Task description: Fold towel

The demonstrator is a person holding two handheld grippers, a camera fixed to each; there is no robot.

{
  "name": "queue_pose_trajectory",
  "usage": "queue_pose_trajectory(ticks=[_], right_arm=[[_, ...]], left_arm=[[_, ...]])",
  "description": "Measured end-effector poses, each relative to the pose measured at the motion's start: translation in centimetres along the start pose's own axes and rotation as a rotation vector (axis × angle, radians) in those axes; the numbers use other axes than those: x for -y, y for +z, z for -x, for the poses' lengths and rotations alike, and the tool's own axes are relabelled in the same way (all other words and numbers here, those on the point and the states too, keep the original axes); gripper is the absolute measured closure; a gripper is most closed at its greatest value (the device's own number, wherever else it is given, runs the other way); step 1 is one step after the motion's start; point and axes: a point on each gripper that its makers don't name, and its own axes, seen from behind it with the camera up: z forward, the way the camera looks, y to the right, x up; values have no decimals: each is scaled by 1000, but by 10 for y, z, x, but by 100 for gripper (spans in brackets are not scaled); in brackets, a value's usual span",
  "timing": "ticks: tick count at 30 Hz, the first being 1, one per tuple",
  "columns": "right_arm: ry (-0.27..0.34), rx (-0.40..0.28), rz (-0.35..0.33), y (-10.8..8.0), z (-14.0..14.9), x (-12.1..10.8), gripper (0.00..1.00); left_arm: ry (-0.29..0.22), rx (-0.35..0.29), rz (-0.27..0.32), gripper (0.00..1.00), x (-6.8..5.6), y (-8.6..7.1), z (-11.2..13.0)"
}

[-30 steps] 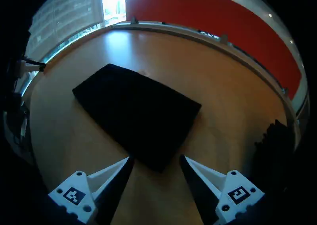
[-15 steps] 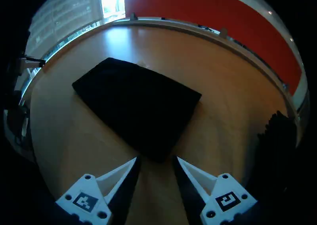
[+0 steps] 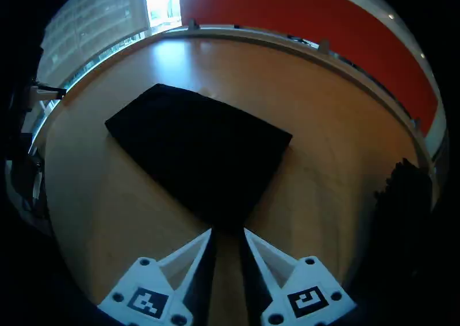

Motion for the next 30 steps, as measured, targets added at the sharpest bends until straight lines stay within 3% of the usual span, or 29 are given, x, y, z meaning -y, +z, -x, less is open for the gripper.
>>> queue_pose_trajectory(ticks=[10, 21, 30], right_arm=[[-31, -11, 19, 0, -3, -2, 95], [-61, -29, 33, -4, -12, -3, 96], [-116, -72, 42, -16, -44, -2, 96]], left_arm=[[2, 2, -1, 7, -1, 1, 0], [1, -1, 3, 7, -2, 1, -2], [-5, -12, 2, 7, -1, -1, -6]])
